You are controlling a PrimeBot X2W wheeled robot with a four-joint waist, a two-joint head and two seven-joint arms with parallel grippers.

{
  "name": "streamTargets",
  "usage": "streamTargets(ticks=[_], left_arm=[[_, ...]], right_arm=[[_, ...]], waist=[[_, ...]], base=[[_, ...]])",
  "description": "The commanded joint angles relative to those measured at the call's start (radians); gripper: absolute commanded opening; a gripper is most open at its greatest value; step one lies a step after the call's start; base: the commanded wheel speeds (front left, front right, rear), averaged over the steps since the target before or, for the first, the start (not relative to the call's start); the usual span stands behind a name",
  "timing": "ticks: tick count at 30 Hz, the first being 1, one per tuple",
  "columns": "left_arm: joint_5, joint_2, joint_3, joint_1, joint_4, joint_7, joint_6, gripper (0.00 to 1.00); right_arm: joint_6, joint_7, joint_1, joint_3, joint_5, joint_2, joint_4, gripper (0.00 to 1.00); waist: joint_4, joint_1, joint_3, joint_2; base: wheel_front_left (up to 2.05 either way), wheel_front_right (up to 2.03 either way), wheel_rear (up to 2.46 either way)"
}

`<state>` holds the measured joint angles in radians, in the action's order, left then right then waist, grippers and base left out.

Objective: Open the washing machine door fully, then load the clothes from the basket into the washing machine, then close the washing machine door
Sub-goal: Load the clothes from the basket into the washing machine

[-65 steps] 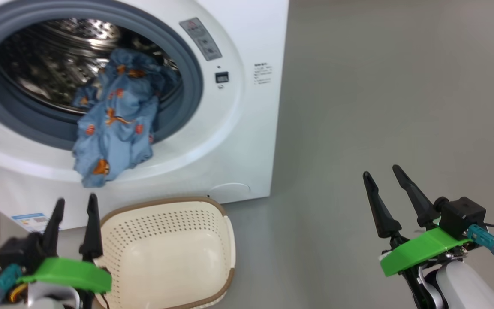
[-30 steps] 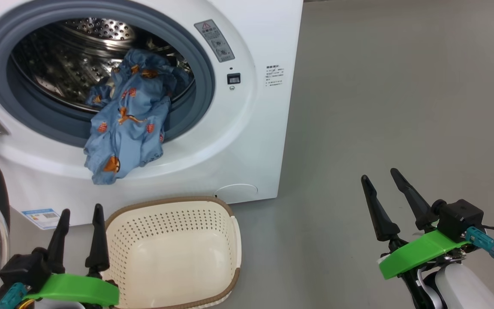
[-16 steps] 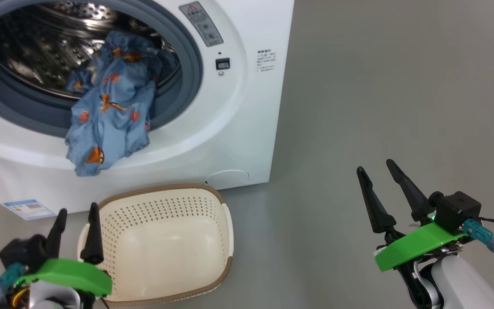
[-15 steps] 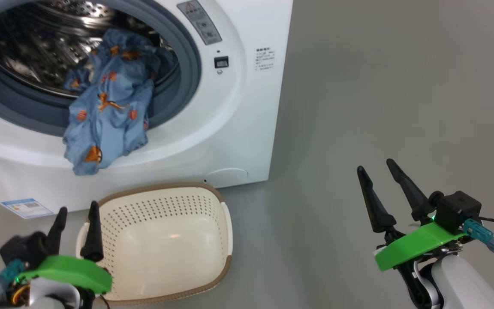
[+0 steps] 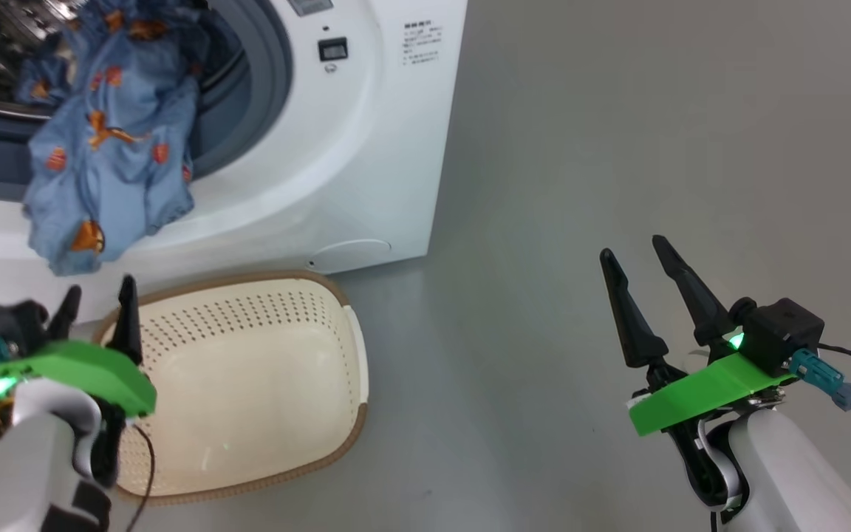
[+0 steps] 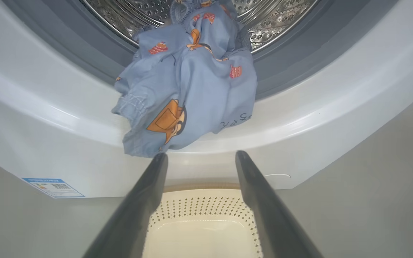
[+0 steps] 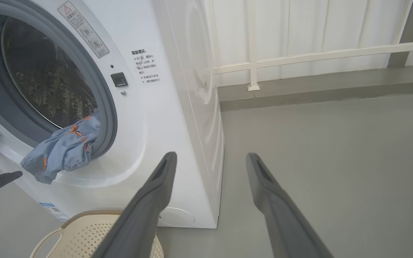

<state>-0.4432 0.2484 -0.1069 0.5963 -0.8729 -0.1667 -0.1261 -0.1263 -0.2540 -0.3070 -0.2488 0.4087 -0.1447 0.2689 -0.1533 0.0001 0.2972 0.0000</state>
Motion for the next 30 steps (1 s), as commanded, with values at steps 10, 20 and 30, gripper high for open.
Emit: streamTargets(ticks=[10,20,30], left_arm=[[-0.049,0.097,-0.025,0.219,-0.145,-0.005,-0.004,1.0],[-0.055,0.127,-0.017,0.354,-0.278,-0.027,0.03,1.0],[-0.068,0.135,-0.006,0.423,-0.314,-0.081,0.024,0.0]], right_arm=[[-0.004,-0.008,-0.047,-0.007,-0.033,0.018,-0.045,1.0],[-0.004,-0.008,-0.058,-0.003,-0.044,0.031,-0.058,1.0],[-0.004,-0.008,-0.061,0.006,-0.052,0.042,-0.066,1.0]], waist=[[-0.077,-0.0001,0.13,0.0],[-0.112,-0.0001,0.196,0.0],[-0.123,-0.0001,0.222,0.0]], base=[[0.0,0.0,0.0],[0.0,0.0,0.0],[0.0,0.0,0.0]])
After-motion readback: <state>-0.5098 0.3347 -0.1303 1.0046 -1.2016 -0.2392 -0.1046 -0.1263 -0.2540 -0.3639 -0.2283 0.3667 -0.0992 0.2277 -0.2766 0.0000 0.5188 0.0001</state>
